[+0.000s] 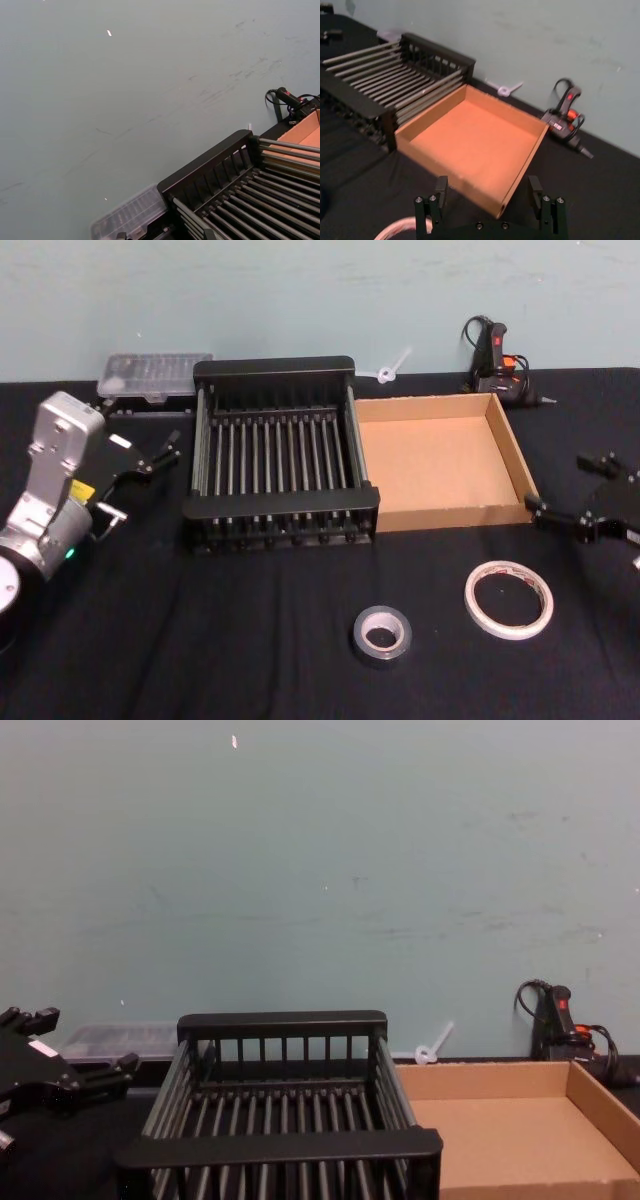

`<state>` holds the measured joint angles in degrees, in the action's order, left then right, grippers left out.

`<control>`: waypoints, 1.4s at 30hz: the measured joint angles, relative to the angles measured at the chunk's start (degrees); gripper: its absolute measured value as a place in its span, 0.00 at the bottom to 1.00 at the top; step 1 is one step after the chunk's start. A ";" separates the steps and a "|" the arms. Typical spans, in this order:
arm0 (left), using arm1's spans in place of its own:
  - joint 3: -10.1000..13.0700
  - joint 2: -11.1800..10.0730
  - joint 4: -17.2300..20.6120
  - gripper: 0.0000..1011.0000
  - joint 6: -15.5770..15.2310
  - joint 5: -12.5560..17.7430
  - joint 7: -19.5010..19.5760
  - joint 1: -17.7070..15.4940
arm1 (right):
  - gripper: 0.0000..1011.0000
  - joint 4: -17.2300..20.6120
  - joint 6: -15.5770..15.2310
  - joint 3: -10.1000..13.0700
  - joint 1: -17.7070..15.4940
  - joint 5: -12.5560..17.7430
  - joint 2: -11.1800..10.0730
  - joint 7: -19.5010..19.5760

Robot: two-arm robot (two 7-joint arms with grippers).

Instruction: Pick up the white tape and place it into the black box , Pick up the silver tape and place it into the brown box.

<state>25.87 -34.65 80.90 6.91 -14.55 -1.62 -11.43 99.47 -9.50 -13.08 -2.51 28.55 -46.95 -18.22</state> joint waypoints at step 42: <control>0.00 0.00 0.00 0.99 0.00 0.00 0.00 0.00 | 0.99 -5.92 -9.98 -2.24 -0.49 -1.29 3.46 -6.09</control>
<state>25.86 -34.65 80.90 6.91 -14.55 -1.62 -11.43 93.56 -19.49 -15.33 -3.00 27.26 -43.49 -24.31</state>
